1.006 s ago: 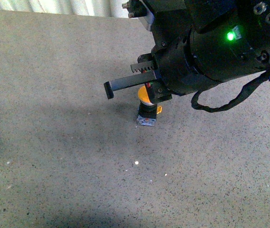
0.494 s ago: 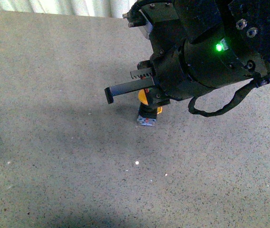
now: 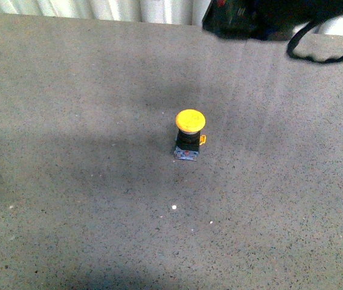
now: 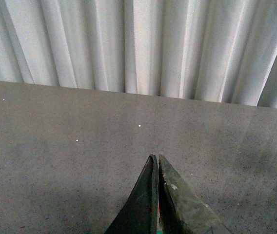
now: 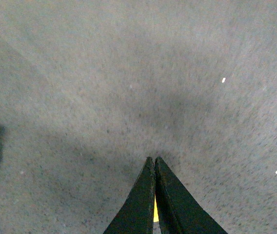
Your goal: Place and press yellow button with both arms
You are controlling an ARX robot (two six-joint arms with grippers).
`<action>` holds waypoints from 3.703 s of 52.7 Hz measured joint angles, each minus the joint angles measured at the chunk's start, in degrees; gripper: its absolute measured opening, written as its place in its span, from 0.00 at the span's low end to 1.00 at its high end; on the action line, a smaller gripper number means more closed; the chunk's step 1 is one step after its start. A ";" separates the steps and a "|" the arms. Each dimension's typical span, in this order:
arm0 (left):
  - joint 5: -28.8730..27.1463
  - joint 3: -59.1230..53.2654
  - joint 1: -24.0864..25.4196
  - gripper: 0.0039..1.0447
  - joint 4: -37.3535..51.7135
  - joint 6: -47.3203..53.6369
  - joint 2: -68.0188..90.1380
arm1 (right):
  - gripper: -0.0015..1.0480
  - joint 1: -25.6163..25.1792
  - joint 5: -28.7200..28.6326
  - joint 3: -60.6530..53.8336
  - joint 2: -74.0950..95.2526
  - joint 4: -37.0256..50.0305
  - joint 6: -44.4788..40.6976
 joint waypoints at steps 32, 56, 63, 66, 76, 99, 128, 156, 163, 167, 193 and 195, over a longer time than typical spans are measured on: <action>0.00 0.00 0.00 0.01 0.02 0.00 0.00 | 0.01 -11.34 9.22 -38.66 -27.41 41.68 -11.76; 0.00 0.00 0.00 0.01 0.02 0.00 0.00 | 0.01 -17.62 2.95 -48.48 -43.93 35.06 -11.89; -0.02 0.00 0.00 0.01 0.02 0.00 0.00 | 0.01 -22.64 -1.84 -50.47 -50.23 30.80 -11.89; 0.00 0.00 0.00 0.01 0.02 0.00 0.00 | 0.01 -23.02 -2.12 -52.48 -51.04 32.92 -11.89; 0.00 0.00 0.00 0.01 0.02 0.00 0.00 | 0.01 -23.08 -2.36 -52.85 -57.61 26.75 -11.91; 0.00 0.00 0.00 0.01 0.02 0.00 0.00 | 0.01 -23.10 -2.36 -52.87 -71.23 13.90 -11.89; -0.02 0.00 0.00 0.01 0.00 0.00 0.00 | 0.01 -23.12 -2.27 -52.87 -90.01 -6.03 -11.91; 0.00 0.00 0.00 0.53 0.00 -0.02 0.00 | 0.45 -23.12 -2.25 -52.87 -91.43 -6.54 -12.02; 0.00 0.00 0.00 0.73 0.02 -0.02 0.00 | 0.65 -23.12 -2.25 -52.87 -91.43 -6.54 -12.00; 0.00 0.00 0.00 0.85 0.02 -0.02 0.00 | 0.77 -23.12 -2.27 -52.87 -91.43 -6.54 -12.00; 0.00 0.00 0.00 0.91 0.02 0.11 0.00 | 0.91 -23.12 -2.25 -52.87 -91.43 -6.54 -12.00; 0.00 0.00 0.00 0.91 0.02 0.11 0.00 | 0.91 -23.12 -2.25 -52.87 -91.43 -6.56 -12.00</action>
